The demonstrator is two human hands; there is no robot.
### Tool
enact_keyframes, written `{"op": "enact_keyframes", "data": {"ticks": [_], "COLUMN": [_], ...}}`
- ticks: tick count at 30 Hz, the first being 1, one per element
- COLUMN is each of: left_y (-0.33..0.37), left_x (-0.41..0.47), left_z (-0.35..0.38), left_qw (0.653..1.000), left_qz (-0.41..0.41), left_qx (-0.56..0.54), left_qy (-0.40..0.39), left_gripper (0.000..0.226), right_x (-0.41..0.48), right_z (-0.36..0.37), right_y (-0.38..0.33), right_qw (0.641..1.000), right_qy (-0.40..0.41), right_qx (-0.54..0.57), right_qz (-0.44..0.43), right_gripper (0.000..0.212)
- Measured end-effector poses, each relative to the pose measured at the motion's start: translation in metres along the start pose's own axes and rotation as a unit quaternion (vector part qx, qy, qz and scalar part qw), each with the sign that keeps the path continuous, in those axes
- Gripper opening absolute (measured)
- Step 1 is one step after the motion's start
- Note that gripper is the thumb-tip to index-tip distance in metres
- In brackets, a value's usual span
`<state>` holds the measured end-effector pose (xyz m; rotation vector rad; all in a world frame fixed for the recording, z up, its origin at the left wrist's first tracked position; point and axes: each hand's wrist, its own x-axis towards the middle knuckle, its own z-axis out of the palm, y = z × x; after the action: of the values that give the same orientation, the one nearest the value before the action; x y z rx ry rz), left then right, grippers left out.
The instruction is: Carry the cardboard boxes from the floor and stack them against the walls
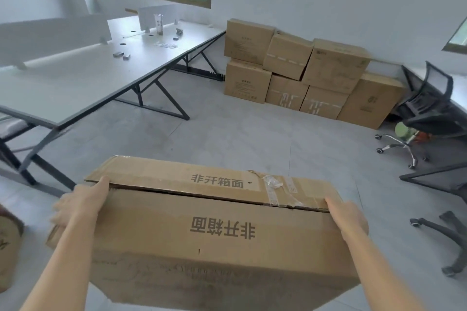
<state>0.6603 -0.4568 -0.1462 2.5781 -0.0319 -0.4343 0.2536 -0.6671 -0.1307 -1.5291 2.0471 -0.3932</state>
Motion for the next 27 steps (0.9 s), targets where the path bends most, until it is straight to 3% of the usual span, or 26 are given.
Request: {"op": "enact_keyframes", "data": {"ticks": [12,20,27], "left_y": [0.223,0.356,0.41], "left_x": [0.085,0.128,0.185], "left_z": [0.112,0.169,0.185], "left_qw": [0.996,0.999,1.0], "left_qz": [0.071,0.042,-0.022], "left_qx": [0.056,0.027,0.001], "left_qy": [-0.028,-0.016,0.022], "left_gripper": [0.07,0.069,0.068], "right_x": [0.192,0.356,0.457], "right_z": [0.025,0.015,0.049], "right_y": [-0.063,-0.16,-0.269], "right_qw": [0.995,0.998,1.0], "right_qy": [0.03,0.018,-0.005], "right_qx": [0.033,0.034,0.027], "right_qz": [0.094,0.052,0.012], "right_gripper": [0.033,0.036,0.041]}}
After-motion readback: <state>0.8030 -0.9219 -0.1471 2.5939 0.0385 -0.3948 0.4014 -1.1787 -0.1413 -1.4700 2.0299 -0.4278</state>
